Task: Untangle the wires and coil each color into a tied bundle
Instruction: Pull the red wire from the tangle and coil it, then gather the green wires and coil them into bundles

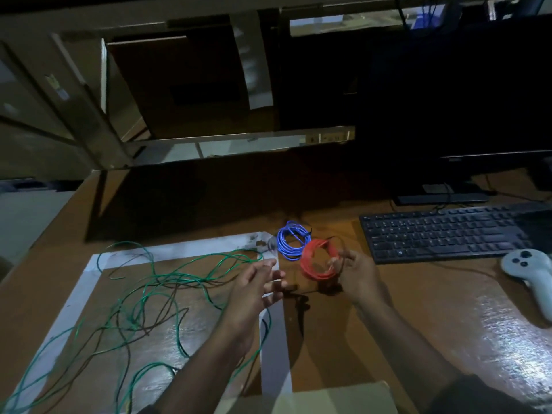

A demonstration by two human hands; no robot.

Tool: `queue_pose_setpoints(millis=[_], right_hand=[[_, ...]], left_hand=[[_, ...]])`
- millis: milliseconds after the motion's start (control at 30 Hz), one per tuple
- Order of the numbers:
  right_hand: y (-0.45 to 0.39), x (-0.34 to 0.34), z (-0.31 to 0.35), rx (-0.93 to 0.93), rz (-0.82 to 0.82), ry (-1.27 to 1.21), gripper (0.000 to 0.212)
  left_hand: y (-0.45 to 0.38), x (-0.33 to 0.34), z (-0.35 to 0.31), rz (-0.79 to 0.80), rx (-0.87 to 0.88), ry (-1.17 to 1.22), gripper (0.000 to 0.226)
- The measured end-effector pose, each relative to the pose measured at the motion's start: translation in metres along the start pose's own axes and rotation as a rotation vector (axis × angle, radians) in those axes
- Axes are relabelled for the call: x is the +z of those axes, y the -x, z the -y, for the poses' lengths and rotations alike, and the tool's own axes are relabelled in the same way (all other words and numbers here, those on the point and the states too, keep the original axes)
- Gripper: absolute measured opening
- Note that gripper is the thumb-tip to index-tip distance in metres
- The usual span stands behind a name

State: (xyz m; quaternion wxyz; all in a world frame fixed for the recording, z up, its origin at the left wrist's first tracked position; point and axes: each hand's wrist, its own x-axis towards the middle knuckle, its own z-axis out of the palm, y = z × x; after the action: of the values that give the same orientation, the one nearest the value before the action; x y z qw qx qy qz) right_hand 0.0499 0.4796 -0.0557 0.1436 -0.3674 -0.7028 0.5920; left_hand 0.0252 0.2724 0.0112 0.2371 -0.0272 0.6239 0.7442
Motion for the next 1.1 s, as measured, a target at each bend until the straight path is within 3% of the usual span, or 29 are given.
queue_pose_setpoints(millis=[100,300,533,733,933,1100], right_hand=[[-0.005,-0.013,0.007,-0.035,-0.054,-0.032,0.002],[-0.023,-0.014,0.017,-0.010,-0.124,0.051,0.021],[-0.019,-0.001,0.008,-0.046,-0.032,0.098,0.020],[-0.010,-0.004,0.006,-0.092,-0.002,0.243,0.044],[0.049,-0.015,0.015,-0.257,0.007,0.402,0.021],[0.092,0.012,0.019,-0.326,0.267,0.231,0.013]], left_hand=[[0.001,0.003,0.004,-0.018,0.003,0.005,0.024],[0.004,0.016,0.009,-0.018,0.013,-0.022,0.023],[0.009,0.019,0.012,-0.056,0.020,-0.030,0.024],[0.016,0.012,0.011,-0.085,0.032,0.009,0.020],[0.024,-0.010,0.006,-0.130,0.088,0.002,0.022],[0.031,-0.028,0.004,-0.131,0.109,-0.003,0.025]])
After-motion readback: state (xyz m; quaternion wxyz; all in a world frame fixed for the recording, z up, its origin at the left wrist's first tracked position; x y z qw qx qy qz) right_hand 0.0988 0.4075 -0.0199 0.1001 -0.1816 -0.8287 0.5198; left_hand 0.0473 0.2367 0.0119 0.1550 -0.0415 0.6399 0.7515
